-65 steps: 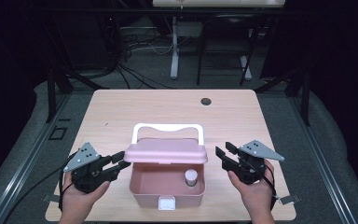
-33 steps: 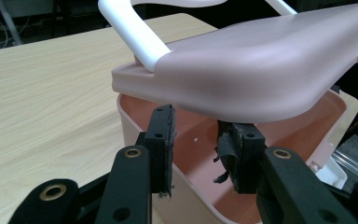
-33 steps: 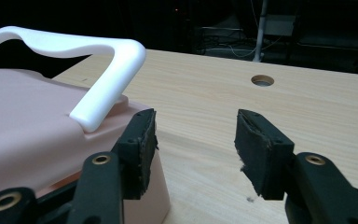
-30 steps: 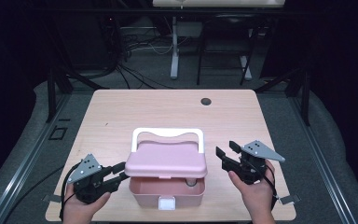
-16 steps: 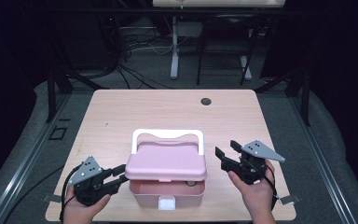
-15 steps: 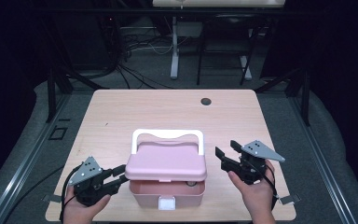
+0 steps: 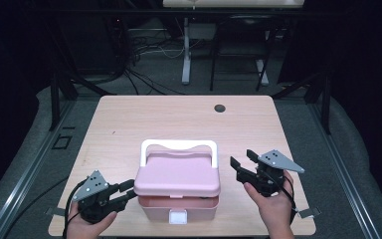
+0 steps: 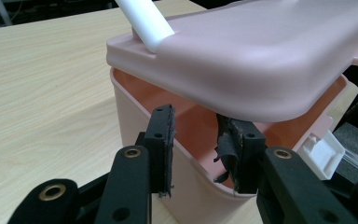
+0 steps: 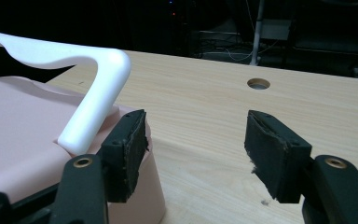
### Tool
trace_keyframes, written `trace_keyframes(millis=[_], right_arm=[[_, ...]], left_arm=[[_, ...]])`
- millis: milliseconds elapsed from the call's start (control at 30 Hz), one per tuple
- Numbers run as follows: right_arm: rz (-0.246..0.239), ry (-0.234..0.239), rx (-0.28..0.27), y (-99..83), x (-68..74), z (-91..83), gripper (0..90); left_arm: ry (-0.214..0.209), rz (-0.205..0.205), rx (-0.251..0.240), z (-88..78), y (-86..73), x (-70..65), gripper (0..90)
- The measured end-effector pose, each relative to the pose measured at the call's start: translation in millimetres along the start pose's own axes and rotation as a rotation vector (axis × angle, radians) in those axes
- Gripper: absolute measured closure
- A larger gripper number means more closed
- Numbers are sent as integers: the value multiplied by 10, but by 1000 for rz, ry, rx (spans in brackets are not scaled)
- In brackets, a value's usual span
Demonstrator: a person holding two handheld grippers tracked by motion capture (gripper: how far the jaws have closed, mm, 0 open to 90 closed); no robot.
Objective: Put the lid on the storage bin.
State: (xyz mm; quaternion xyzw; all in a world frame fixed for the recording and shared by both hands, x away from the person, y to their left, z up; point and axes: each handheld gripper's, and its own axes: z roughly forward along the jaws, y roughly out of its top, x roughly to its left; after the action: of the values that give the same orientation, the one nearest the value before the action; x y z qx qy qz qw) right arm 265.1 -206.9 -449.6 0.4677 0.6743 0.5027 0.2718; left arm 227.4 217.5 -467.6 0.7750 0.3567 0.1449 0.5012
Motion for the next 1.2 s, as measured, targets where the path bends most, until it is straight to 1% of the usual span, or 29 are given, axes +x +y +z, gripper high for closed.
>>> trace_keyframes(millis=[233, 467, 600, 667, 933, 1033, 1200], right_arm=[[3, 2, 3, -5, -3, 4, 384], [4, 4, 4, -9, 4, 11, 384], [3, 4, 2, -10, 3, 8, 384], [5, 6, 3, -12, 4, 10, 384], [3, 7, 11, -24, 13, 25, 384], [3, 6, 11, -24, 12, 25, 384], [3, 6, 10, -24, 10, 20, 385]], left_arm=[[-1, -1, 14, -21, -39, -6, 660], [2, -2, 15, -24, -71, -14, 662], [-3, -1, 29, -34, -86, -16, 667], [-2, -6, 27, -30, -98, -20, 667], [-3, -5, 39, -28, -116, -20, 667], [0, 2, 42, -32, -121, -16, 667], [0, -3, 42, -40, -133, -21, 667]])
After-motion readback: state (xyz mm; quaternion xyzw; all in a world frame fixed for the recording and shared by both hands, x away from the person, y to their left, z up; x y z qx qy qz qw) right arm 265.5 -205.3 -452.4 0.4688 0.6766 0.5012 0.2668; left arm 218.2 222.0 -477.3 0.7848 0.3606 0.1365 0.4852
